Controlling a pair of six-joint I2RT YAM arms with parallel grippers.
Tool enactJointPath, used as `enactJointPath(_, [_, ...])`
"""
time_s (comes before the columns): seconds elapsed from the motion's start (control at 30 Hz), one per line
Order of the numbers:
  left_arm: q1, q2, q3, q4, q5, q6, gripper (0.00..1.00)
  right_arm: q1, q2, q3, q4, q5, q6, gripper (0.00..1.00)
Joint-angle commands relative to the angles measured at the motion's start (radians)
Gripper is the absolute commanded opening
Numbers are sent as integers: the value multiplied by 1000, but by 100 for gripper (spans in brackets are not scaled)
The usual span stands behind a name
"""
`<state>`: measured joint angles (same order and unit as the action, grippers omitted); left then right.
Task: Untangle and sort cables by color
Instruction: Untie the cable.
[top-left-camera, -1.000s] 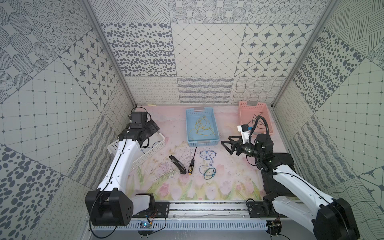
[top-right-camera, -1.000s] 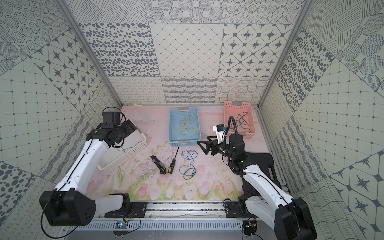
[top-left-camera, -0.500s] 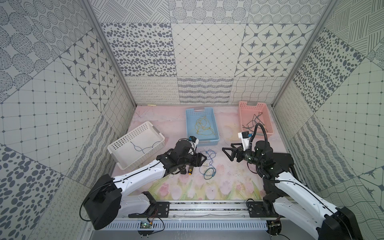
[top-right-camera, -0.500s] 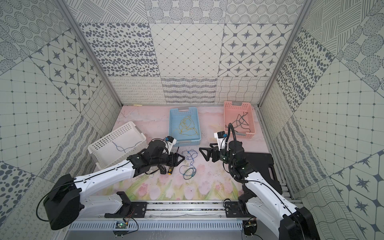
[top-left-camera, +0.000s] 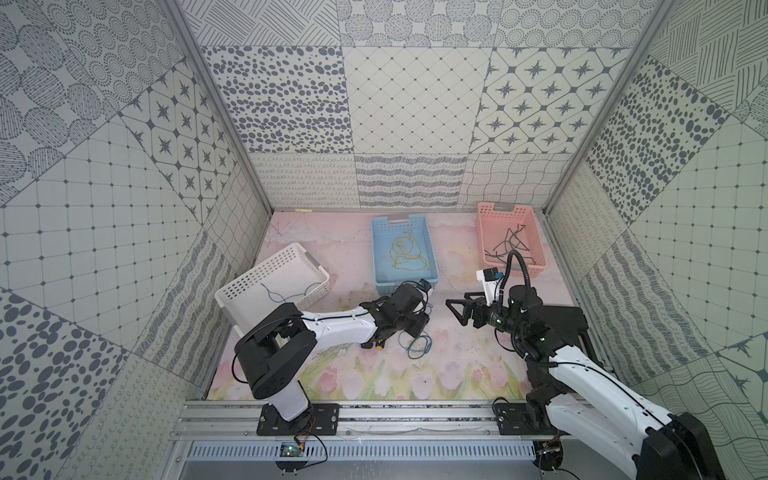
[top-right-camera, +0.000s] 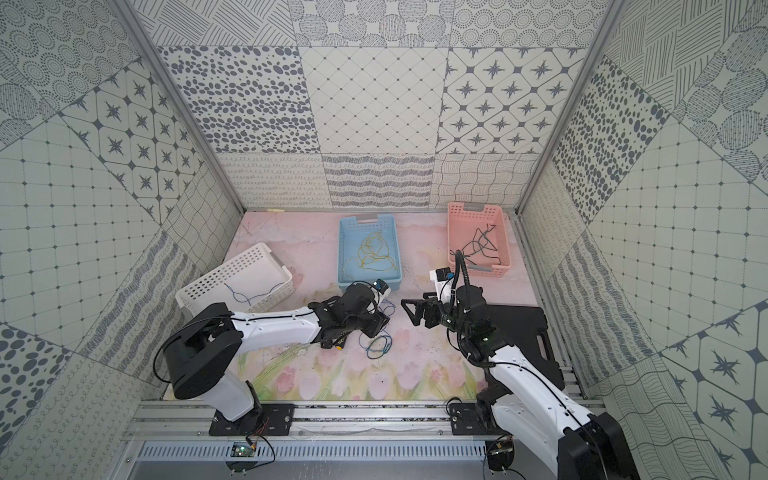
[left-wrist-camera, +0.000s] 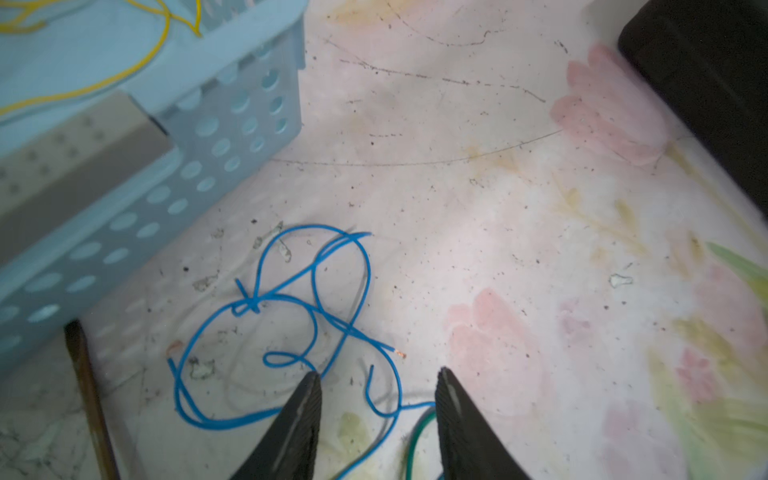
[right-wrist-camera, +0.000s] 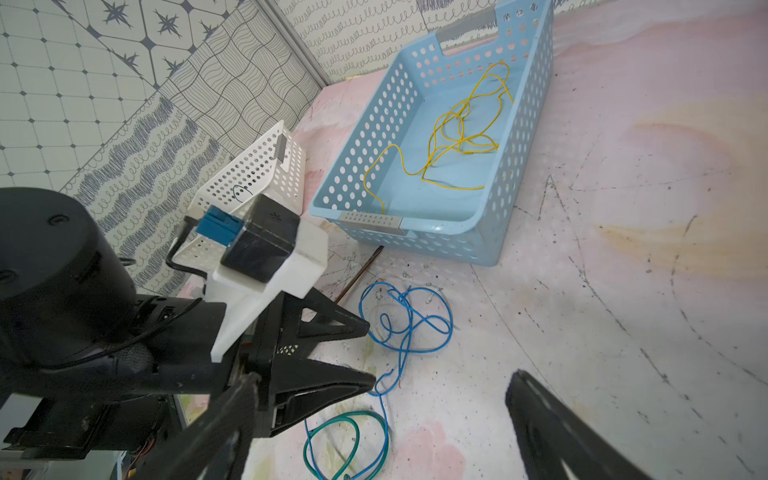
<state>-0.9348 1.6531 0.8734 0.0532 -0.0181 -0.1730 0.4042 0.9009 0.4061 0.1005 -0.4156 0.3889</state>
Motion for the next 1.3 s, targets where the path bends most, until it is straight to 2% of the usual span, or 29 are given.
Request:
enactJointPath(0.0, [-7, 63, 85, -68, -172, 415, 48, -8, -29, -13, 26, 20, -15, 96])
enactJointPath(0.13, [-6, 106, 113, -82, -249, 481, 49, -12, -30, -14, 26, 18, -14, 96])
enactJointPath(0.4, [-4, 161, 151, -53, -303, 575, 47, -12, -29, -18, 36, 7, -12, 96])
enactJointPath(0.53, [11, 200, 182, -70, -280, 567, 36, -14, -34, -18, 35, 3, -12, 95])
enactJointPath(0.6, [15, 212, 195, -92, -274, 551, 34, -14, -37, -19, 36, 3, -11, 96])
enactJointPath(0.67, [16, 212, 199, -96, -266, 544, 22, -13, -40, -19, 35, 0, -11, 96])
enactJointPath(0.7, [15, 208, 200, -98, -264, 539, 9, -13, -43, -18, 36, -3, -12, 95])
enactJointPath(0.73, [15, 201, 199, -100, -266, 529, 0, -14, -42, -18, 38, -5, -11, 95])
enactJointPath(0.87, [15, 135, 181, -113, -227, 482, 0, -13, -44, -19, 40, -11, -11, 95])
enactJointPath(1.17, [27, -142, 15, -72, -98, 338, 0, -13, -47, -18, 44, -19, -9, 95])
enactJointPath(1.2, [29, -144, 12, -87, -98, 327, 14, -13, -44, -18, 45, -21, -8, 95])
enactJointPath(1.23, [34, -133, 17, -101, -108, 322, 33, -13, -44, -19, 47, -22, -7, 95])
enactJointPath(1.27, [35, -117, 23, -115, -120, 323, 40, -14, -43, -19, 48, -22, -7, 95])
